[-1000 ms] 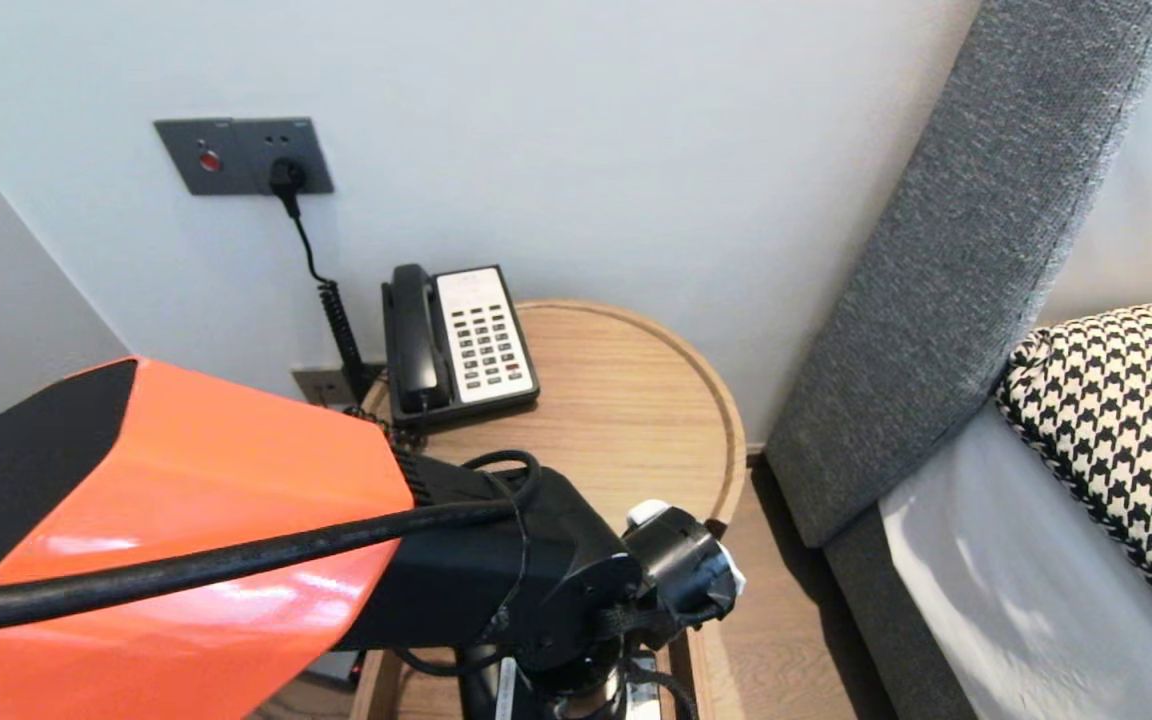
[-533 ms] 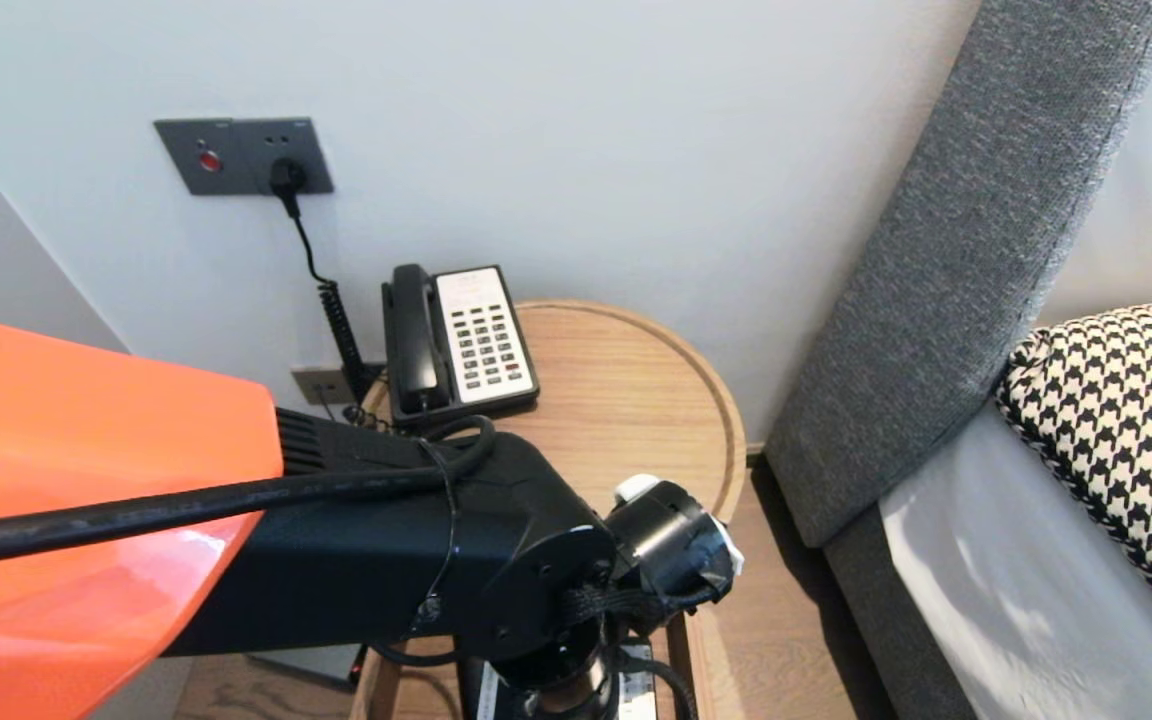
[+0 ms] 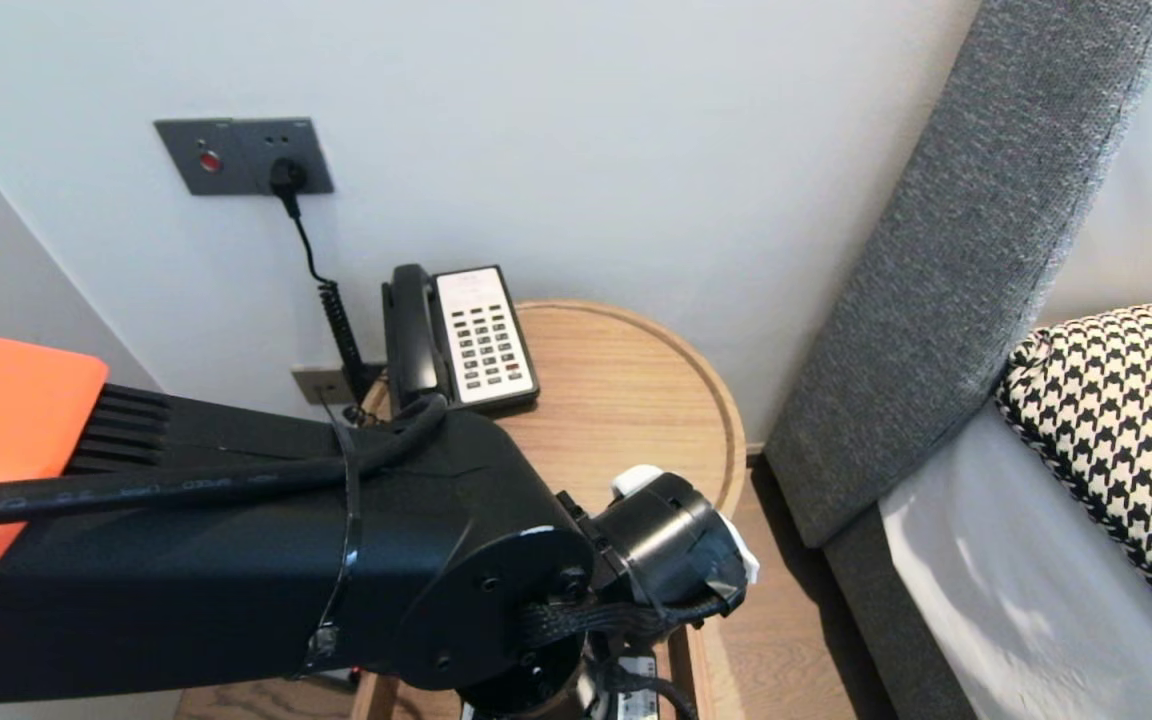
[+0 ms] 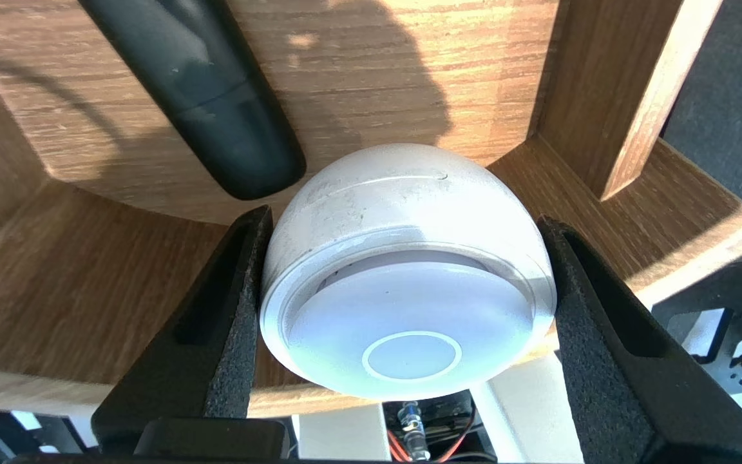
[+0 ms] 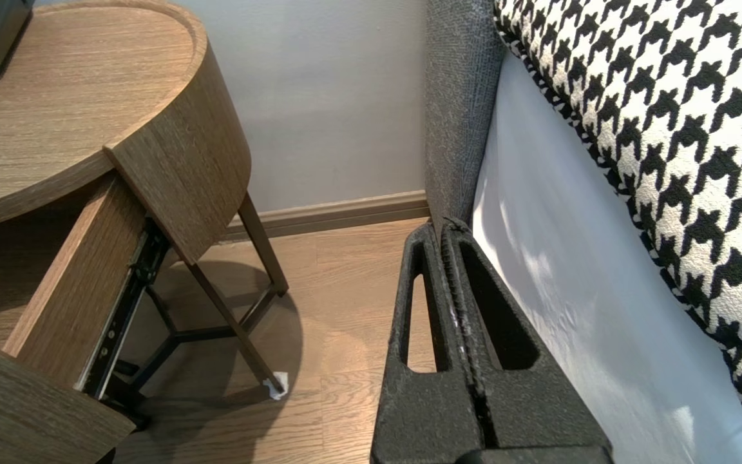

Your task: Take the remote control out of the drawer one by one and place them on the table

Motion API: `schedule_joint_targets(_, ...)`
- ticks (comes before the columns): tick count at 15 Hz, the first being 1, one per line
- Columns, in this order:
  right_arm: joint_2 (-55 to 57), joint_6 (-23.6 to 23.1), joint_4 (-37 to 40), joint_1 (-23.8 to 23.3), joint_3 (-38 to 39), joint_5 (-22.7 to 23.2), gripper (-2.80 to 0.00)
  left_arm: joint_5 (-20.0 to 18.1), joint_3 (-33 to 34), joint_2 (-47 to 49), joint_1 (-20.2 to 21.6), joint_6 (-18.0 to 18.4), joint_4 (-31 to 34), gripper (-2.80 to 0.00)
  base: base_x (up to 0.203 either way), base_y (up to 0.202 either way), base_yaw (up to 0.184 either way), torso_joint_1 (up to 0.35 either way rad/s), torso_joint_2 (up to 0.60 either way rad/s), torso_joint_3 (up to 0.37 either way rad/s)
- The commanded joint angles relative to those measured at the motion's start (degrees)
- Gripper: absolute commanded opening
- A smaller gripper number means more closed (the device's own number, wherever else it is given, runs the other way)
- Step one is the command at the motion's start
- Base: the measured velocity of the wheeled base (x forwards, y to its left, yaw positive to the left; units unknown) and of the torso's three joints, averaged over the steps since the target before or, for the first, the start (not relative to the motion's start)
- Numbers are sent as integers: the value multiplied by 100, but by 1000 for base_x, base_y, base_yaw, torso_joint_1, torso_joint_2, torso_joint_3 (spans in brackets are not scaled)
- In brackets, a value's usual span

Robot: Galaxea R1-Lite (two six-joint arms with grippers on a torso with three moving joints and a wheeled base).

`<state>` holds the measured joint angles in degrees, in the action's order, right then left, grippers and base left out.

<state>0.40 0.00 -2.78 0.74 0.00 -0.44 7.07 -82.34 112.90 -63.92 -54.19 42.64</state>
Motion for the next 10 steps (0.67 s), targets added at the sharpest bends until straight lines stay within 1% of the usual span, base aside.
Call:
schedule_joint_targets(1,4,0,-3,5,149,0,-280,5,0,-198,-48,-39,56,-280,0,0,0,0,0,0)
schedule_joint_targets(5,4,0,-3,5,149,0,-280,5,-86,-494,-43,-14,99,-280,0,0,0,0,0,0)
schedule_joint_targets(6,4,0,-3,5,149,0,-280,12,-230,-537,-21,5,209,-280,0,0,0,0,0,0)
schedule_joint_targets(9,4,0,-3,5,149,0,-280,7,-796,-590,282,47,720,-280,0,0,0,0,0,0)
schedule_joint_targets(10,4,0,-3,5,149,0,-280,5,-956,-600,426,116,861,-280,0,0,0,0,0,0)
